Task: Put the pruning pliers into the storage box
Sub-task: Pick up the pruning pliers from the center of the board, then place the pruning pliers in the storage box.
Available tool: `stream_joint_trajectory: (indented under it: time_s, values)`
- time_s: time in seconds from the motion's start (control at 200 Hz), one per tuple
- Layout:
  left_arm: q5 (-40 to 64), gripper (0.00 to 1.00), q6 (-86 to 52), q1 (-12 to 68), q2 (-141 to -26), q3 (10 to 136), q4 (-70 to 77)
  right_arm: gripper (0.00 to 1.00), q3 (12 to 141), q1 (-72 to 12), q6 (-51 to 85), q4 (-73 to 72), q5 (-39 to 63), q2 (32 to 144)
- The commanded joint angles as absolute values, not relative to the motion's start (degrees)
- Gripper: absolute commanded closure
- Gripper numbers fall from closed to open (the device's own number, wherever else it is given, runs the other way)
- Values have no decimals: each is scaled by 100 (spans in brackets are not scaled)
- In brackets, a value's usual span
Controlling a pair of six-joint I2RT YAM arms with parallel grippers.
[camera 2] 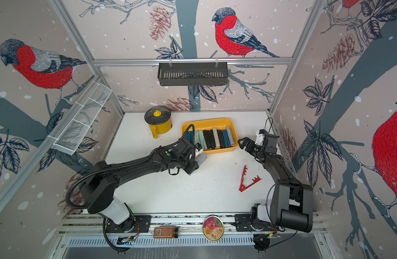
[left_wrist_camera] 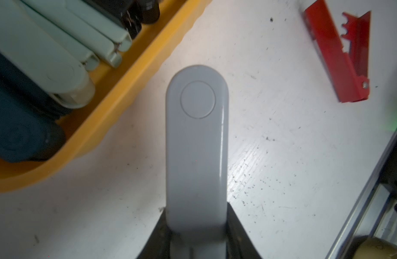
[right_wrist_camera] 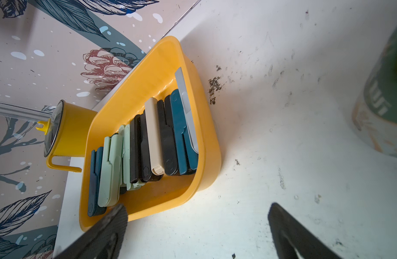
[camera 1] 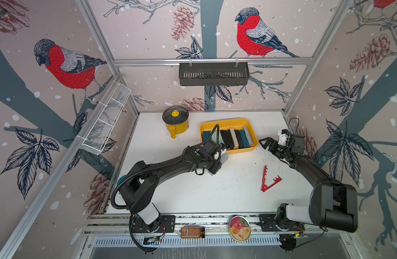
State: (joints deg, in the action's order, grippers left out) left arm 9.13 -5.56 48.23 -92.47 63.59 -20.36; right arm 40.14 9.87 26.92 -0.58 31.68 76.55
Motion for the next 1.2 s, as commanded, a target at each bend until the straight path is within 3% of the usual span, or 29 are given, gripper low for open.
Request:
stream_joint_trajectory:
  time_s: [0.0, 0.23, 0.735, 1.005, 1.196]
  values:
    - [895, 86, -490, 4818, -9212, 6679, -1979, 2, 4013, 1002, 2755, -270, 3269, 7643]
    - [383, 89, -918, 4639, -10092, 8141, -2532, 2, 3999, 1002, 2797, -290, 3263, 7601]
    - [-249, 91, -2224, 4145, -13325, 11991, -3875, 1, 4041, 1020, 2839, -351, 3311, 7562]
    - [-606, 82, -2316, 4087, -13963, 12568, -4136, 1, 4015, 1026, 2848, -382, 3334, 7583]
    - [-573, 68, -2280, 4034, -14045, 12551, -4108, 1, 4001, 1046, 2852, -387, 3333, 7575]
